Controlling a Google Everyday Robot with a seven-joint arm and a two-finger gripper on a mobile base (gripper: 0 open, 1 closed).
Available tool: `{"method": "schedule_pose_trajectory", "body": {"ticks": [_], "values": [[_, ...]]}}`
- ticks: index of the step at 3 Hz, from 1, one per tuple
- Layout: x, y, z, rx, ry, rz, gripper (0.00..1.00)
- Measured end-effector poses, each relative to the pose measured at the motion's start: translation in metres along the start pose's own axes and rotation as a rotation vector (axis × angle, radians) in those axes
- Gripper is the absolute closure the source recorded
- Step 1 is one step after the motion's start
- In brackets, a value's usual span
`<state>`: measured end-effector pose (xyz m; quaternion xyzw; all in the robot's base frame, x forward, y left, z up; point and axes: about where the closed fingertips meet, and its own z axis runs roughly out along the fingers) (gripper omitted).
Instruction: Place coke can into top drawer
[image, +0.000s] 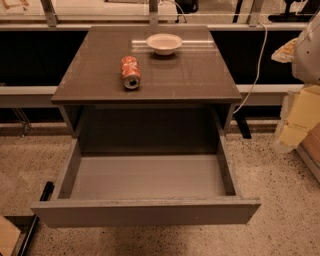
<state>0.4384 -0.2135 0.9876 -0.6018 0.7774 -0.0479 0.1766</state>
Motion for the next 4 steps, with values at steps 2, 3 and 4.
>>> {"method": "schedule_pose_trajectory", "body": {"ticks": [2,3,4], "values": [[-0.018,-0.007,0.003,0.033,-0.056,0.031,0.0],[-0.047,-0.022,0.013,0.078,-0.159,0.104,0.0],[-0.08,-0.043,0.028,0.115,-0.271,0.2,0.0]]}}
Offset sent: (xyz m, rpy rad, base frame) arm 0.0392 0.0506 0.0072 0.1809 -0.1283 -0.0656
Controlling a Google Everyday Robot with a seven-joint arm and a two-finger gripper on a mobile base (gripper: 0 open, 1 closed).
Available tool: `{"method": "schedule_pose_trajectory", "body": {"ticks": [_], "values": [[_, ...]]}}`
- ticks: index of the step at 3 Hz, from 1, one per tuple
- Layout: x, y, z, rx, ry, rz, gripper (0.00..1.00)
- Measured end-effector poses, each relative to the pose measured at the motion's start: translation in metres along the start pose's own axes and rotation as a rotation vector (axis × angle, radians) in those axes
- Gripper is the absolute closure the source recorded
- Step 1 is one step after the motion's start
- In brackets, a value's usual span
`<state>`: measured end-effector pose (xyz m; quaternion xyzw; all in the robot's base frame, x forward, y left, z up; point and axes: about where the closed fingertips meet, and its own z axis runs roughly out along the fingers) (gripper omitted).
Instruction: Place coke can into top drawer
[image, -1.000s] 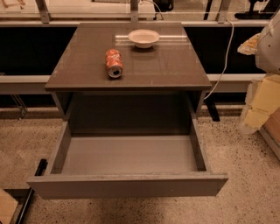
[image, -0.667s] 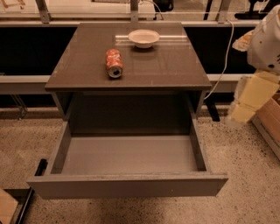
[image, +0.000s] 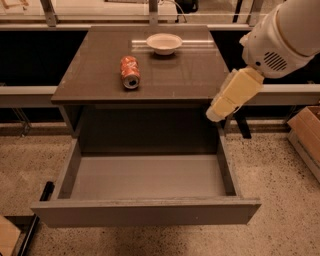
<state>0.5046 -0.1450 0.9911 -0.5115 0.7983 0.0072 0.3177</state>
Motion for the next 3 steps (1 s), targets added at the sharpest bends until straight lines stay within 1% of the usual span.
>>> {"method": "schedule_pose_trajectory", "body": {"ticks": [1,2,3], "values": [[-0.007,-0.006,-0.001,0.027,-0.024,0.011,0.0],[-0.005,-0.003,0.007,0.024,-0.005,0.043,0.0],[-0.042,0.004,0.058,-0.042,-0.103,0.15,0.0]]}}
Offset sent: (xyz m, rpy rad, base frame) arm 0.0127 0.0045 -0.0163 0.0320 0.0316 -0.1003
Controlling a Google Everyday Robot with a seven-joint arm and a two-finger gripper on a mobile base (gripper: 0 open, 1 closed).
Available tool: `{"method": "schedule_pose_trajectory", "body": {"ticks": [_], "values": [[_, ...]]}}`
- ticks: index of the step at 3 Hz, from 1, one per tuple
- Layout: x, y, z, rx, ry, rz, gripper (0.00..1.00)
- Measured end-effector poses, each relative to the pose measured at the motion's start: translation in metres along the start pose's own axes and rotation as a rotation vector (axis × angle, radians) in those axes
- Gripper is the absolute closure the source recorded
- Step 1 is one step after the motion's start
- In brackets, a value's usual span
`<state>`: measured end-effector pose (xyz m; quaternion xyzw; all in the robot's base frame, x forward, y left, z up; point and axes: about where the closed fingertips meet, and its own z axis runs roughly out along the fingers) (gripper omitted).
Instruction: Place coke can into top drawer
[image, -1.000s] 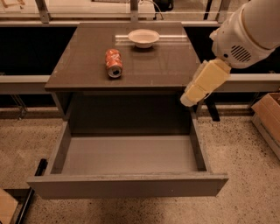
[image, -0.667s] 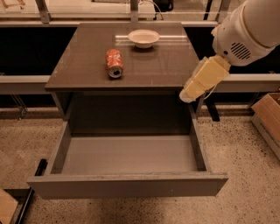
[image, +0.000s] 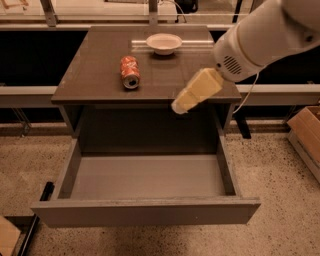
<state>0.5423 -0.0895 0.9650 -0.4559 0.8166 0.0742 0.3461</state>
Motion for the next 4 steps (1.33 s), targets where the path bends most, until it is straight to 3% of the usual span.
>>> {"method": "schedule_pose_trajectory", "body": {"ticks": [2,3,4], "values": [[-0.059,-0.009,0.089,-0.058,-0.141,0.124,0.0],[-0.083,-0.017,0.119,-0.062,-0.188,0.164,0.0],[-0.084,-0.017,0.121,-0.063,-0.19,0.165,0.0]]}}
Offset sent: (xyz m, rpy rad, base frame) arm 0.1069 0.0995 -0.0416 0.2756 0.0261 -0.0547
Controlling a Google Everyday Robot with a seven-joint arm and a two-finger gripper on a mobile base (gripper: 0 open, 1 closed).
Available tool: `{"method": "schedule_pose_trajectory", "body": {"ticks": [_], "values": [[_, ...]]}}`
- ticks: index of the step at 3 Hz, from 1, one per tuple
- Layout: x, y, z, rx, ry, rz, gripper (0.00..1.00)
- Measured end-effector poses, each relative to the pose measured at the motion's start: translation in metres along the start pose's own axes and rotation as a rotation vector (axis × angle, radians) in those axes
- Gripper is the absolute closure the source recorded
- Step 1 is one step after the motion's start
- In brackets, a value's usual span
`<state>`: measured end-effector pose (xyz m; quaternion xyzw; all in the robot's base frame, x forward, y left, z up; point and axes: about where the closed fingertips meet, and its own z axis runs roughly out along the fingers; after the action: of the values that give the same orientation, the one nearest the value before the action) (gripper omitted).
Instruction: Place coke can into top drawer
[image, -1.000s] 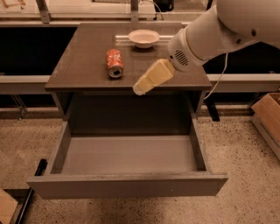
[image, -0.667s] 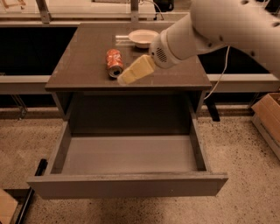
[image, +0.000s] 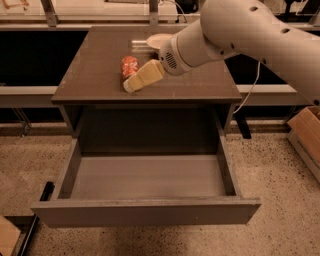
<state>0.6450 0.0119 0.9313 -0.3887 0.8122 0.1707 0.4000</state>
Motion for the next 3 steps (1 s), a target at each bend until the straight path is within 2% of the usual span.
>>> {"method": "schedule_pose_trajectory", "body": {"ticks": [1,3], "values": [[-0.001,0.004,0.014,-0.003,-0.007,0.022,0.0],[-0.018,-0.007,0.098,0.012,-0.086,0.07,0.0]]}}
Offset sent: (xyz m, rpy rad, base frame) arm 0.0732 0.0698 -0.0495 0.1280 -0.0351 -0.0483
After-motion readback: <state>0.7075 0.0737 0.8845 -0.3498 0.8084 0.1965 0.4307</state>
